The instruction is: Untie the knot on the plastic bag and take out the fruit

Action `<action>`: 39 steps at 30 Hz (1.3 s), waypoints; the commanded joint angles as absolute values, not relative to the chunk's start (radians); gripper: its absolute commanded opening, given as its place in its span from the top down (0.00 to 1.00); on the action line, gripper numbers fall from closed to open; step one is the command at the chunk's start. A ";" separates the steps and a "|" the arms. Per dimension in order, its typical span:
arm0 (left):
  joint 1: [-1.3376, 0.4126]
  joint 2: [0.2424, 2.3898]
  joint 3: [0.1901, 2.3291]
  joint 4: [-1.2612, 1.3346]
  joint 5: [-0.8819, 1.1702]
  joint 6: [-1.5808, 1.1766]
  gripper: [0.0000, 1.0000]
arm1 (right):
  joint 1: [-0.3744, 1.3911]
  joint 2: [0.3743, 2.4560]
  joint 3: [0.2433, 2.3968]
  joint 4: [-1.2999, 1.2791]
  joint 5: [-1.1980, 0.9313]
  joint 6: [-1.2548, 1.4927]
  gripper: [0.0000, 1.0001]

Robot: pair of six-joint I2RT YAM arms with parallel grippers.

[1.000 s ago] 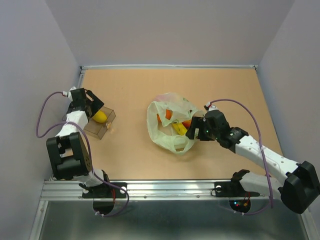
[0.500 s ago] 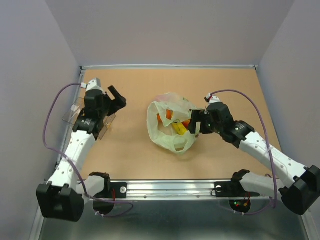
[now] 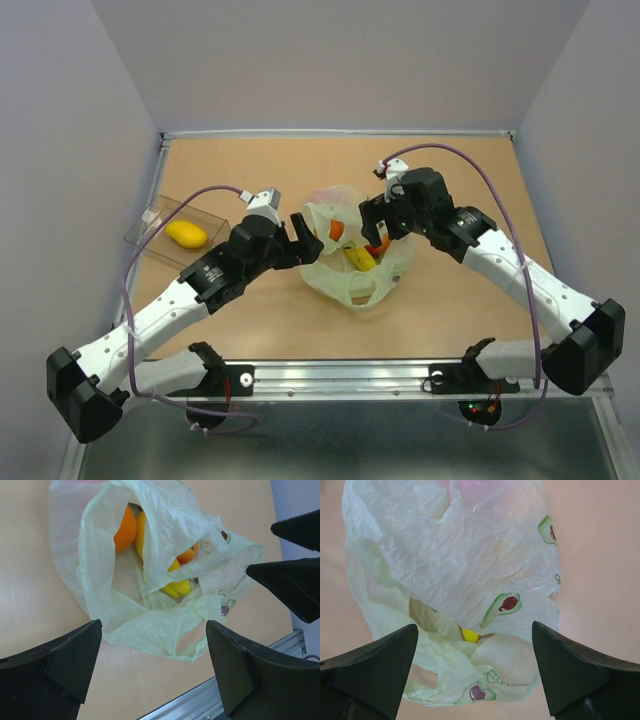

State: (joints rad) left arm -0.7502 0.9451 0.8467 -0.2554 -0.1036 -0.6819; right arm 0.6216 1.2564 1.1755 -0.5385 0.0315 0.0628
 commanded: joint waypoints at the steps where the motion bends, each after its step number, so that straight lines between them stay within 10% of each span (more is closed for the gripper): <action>1: -0.830 0.965 0.845 -0.221 -0.184 -0.735 0.04 | 0.629 1.313 1.262 -0.538 -0.170 -0.133 0.00; 10: -0.925 1.031 0.853 -0.166 -0.222 -0.730 0.05 | 0.630 1.466 1.296 -0.500 -0.144 -0.173 0.18; 13: -0.943 1.084 0.870 -0.127 -0.225 -0.713 0.06 | 0.630 1.476 1.338 -0.480 -0.098 -0.149 0.84; 15: -0.954 1.115 0.885 -0.115 -0.236 -0.697 0.07 | 0.629 1.471 1.365 -0.471 -0.074 -0.143 0.99; 39: -0.976 1.669 1.109 -0.005 -0.512 -0.864 0.06 | 0.630 1.436 1.293 -0.408 0.055 0.120 0.99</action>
State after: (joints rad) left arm -0.9691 1.6321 1.0504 -0.0216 -0.4358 -0.8207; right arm 0.6235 1.4628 1.3197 -0.4606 0.0433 0.0757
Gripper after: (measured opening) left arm 0.936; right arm 0.013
